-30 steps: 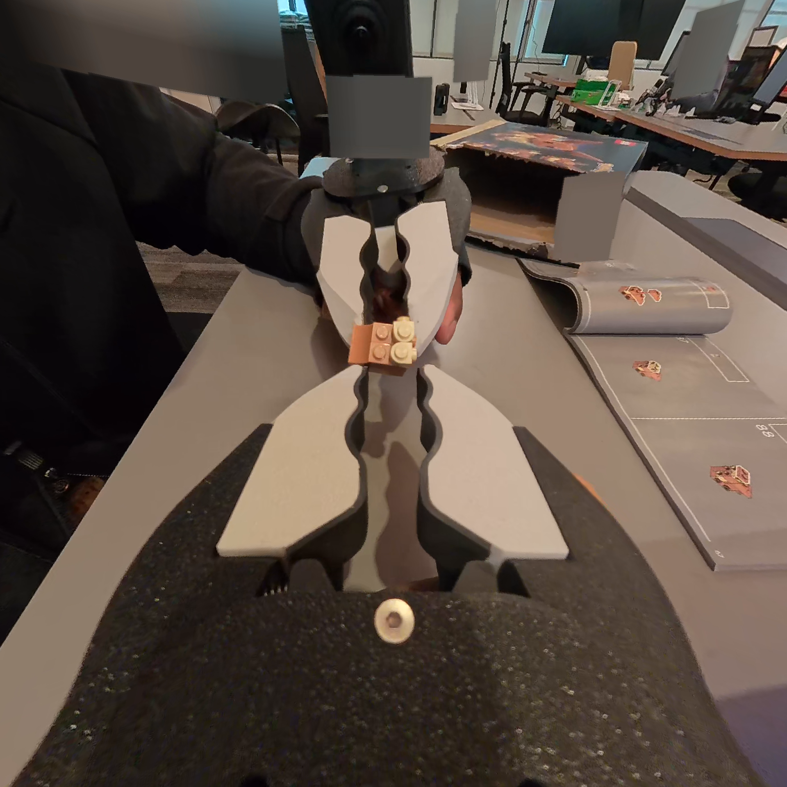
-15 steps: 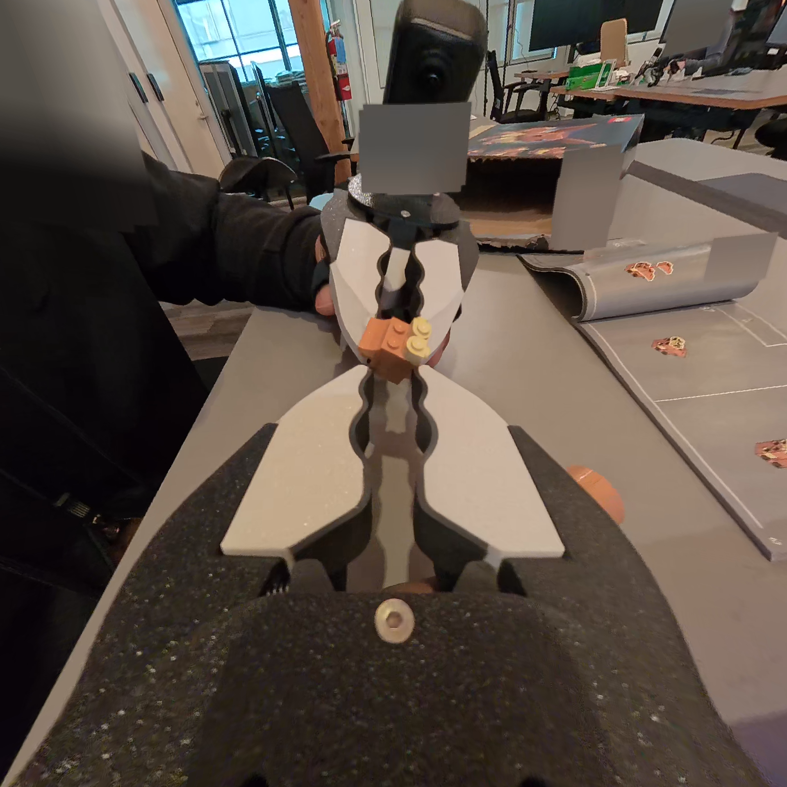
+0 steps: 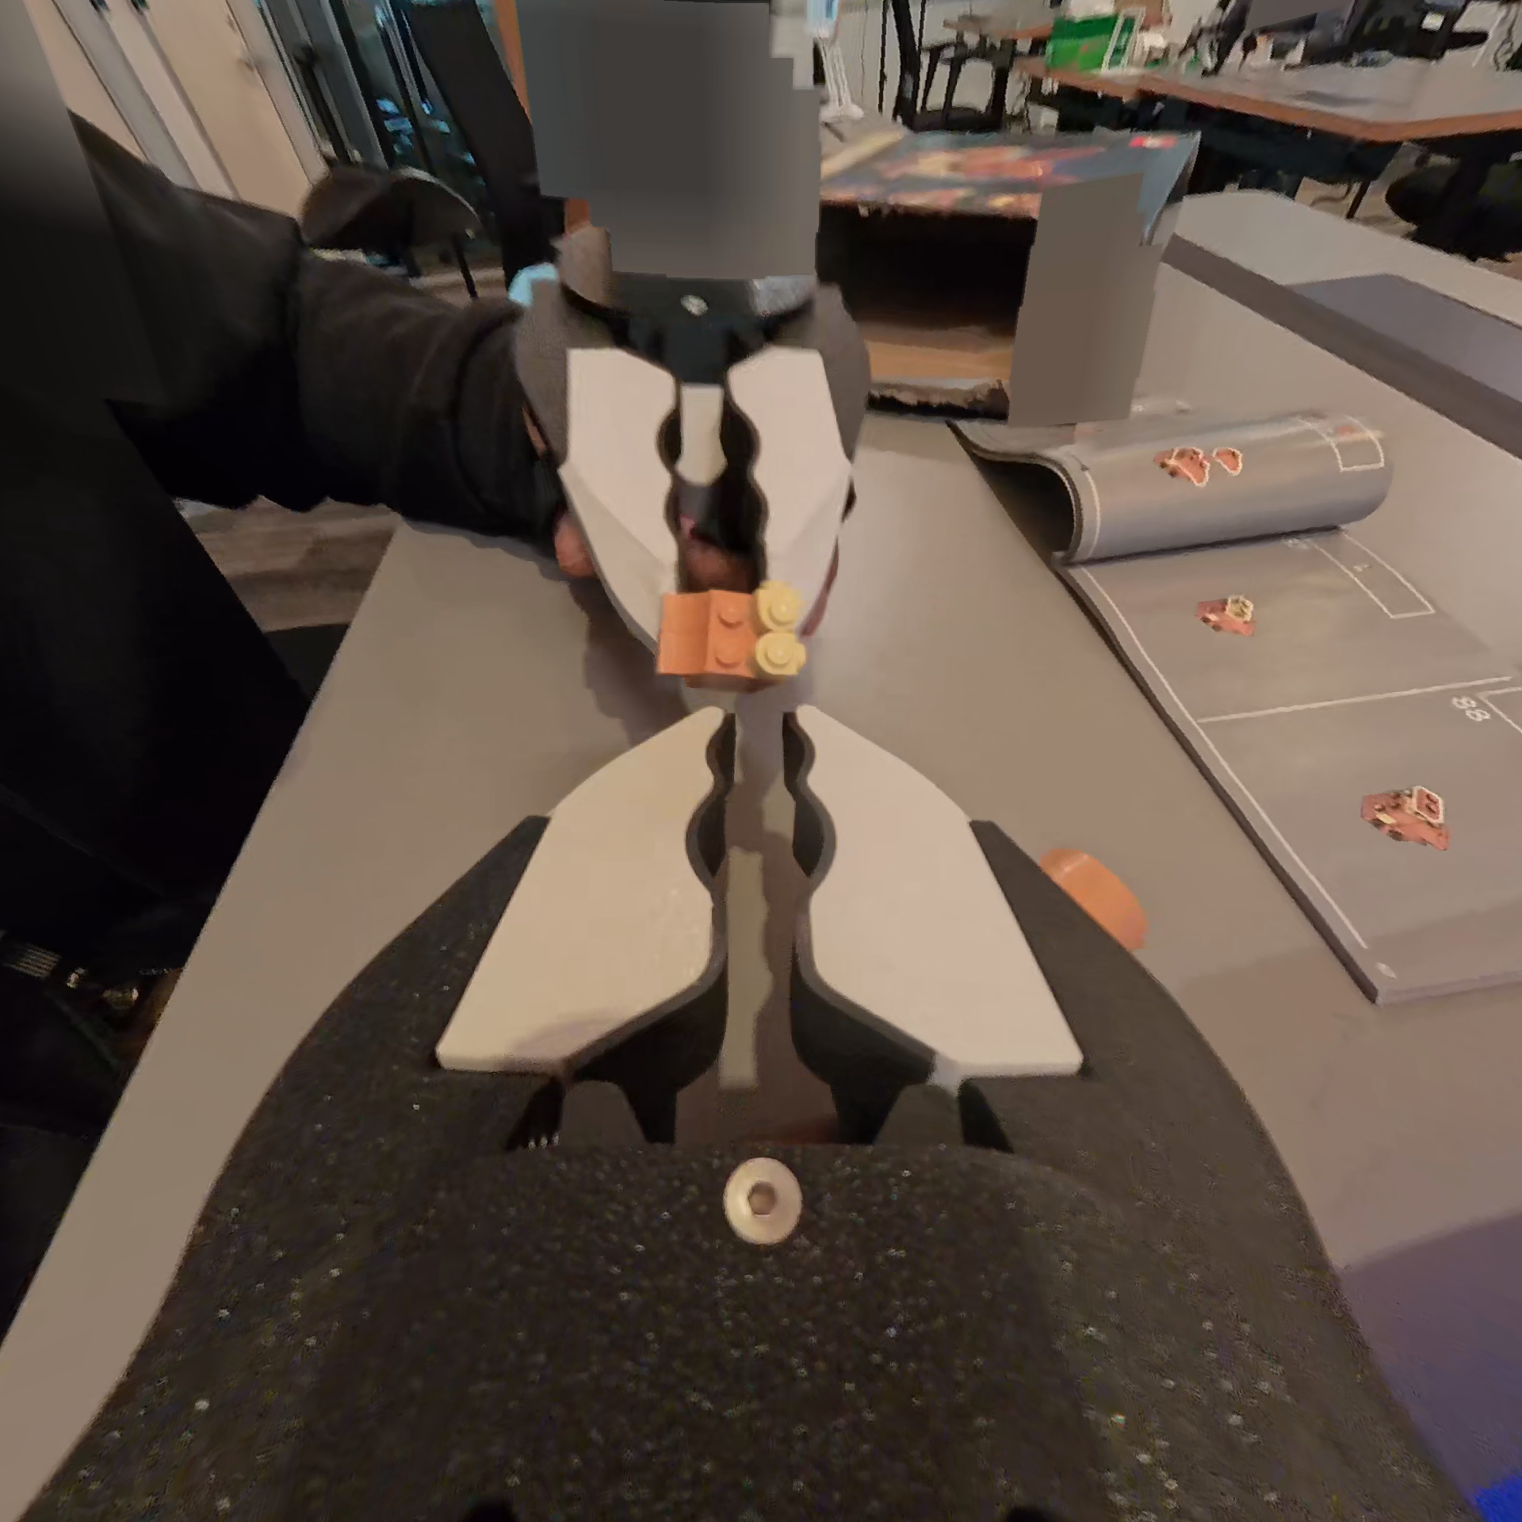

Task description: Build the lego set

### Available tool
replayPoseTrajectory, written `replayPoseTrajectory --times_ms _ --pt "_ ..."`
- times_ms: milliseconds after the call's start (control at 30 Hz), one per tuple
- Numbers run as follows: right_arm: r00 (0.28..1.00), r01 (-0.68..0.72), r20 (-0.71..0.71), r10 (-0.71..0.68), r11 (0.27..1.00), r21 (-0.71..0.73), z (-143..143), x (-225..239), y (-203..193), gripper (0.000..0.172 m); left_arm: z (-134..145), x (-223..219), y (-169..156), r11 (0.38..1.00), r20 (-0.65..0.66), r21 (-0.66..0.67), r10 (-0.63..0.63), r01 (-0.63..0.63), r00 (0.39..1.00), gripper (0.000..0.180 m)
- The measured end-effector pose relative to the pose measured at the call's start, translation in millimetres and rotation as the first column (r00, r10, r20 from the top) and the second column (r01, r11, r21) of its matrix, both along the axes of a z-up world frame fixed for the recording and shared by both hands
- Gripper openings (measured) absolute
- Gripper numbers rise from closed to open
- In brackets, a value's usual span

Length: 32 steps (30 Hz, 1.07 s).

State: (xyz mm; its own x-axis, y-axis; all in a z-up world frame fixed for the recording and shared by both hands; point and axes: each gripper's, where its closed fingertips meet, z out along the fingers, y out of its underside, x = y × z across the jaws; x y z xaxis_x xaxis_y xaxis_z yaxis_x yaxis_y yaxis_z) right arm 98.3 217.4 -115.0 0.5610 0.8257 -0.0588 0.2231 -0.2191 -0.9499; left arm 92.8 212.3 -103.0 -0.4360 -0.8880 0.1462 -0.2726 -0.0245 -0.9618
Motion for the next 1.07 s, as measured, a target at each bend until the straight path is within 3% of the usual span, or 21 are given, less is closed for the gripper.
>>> replayPoseTrajectory --times_ms 133,333,600,1067 --pt "0.998 0.029 0.053 -0.031 0.999 0.024 -1.2 12.2 2.9 0.012 -4.5 -0.4 5.9 0.959 0.034 0.278 0.045 -0.052 0.998 0.017" --pt "0.992 0.021 0.123 -0.043 0.984 0.177 10.2 15.7 0.6 0.011 -15.2 -1.3 11.4 0.799 0.039 0.595 0.077 -0.085 0.996 0.017" --pt "0.957 -0.059 0.290 -0.025 0.959 0.278 -1.2 5.6 -6.2 0.011 -33.1 -2.2 8.7 0.750 -0.055 0.661 0.089 -0.030 0.995 0.017" --pt "0.923 -0.107 0.384 -0.007 0.955 0.275 -14.2 -0.9 -8.9 0.008 -43.6 -4.8 1.8 0.705 -0.115 0.708 0.068 0.033 0.991 0.017"
